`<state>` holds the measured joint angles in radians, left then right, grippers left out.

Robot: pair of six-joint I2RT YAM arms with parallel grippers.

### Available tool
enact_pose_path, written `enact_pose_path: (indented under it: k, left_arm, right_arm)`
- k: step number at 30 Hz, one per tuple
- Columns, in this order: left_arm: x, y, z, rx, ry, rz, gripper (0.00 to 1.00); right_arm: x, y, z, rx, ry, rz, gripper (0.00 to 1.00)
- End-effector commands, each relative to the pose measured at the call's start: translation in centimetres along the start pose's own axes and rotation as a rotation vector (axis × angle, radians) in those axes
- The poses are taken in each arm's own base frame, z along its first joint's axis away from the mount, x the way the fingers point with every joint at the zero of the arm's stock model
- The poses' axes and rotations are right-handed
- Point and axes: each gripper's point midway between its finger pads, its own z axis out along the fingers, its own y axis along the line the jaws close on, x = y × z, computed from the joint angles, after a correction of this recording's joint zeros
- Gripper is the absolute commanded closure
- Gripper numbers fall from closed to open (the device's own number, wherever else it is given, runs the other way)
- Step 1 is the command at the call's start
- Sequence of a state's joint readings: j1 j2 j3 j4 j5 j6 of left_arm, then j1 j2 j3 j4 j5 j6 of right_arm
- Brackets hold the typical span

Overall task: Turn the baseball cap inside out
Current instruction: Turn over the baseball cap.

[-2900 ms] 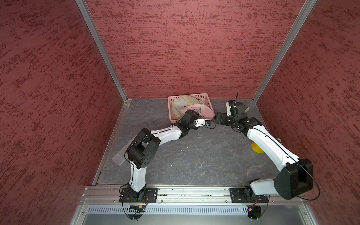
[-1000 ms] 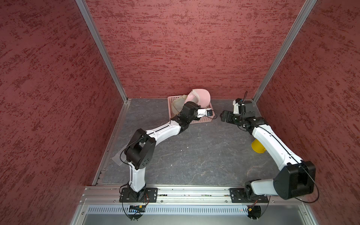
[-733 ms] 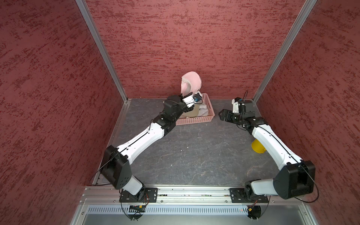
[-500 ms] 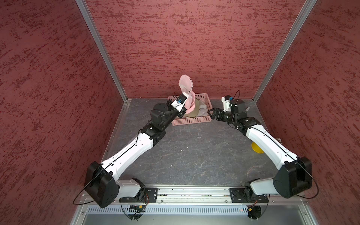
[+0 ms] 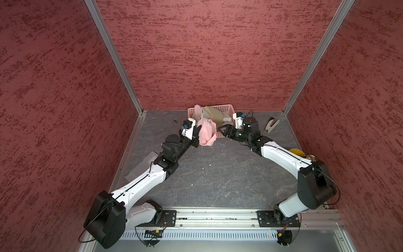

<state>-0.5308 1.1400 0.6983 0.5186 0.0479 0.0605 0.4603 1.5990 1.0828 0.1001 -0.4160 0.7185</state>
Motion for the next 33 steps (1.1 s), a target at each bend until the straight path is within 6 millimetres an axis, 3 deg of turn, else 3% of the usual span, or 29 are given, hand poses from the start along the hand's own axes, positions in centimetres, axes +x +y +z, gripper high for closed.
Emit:
enact_pose_path:
  k: [1,5,9,14,15,19,24,33]
  left_arm:
    - [-3.2,-0.1,-0.9,0.007,-0.111,-0.016,1.00]
    - [-2.9,-0.2,-1.1,0.011,-0.100,-0.008,1.00]
    - [-2.5,0.4,-1.1,-0.016,-0.079,-0.002,1.00]
    - [-1.9,2.9,-0.4,-0.114,0.019,-0.138,1.00]
    - [-1.8,3.5,-0.2,-0.127,0.051,-0.178,1.00]
    - [-0.4,4.6,0.8,-0.132,0.235,-0.317,1.00]
    - [1.6,4.6,2.2,-0.087,0.456,-0.417,1.00]
    - [2.7,2.8,3.8,0.035,0.582,-0.476,1.00]
  right_arm:
    - [1.3,2.4,1.2,-0.101,0.030,0.001,0.39]
    - [2.4,3.0,1.5,-0.090,0.041,-0.023,0.37]
    - [1.7,2.2,0.0,-0.001,-0.014,-0.060,0.27]
    - [1.5,0.2,-2.8,0.242,-0.042,-0.401,0.21]
    - [1.1,0.6,-4.1,0.256,-0.061,-0.499,0.21]
    - [4.2,1.8,-5.7,0.179,0.002,-0.908,0.20]
    - [6.8,3.3,-5.4,0.115,0.056,-1.155,0.20]
    - [7.8,6.2,-3.1,0.055,0.064,-1.326,0.18]
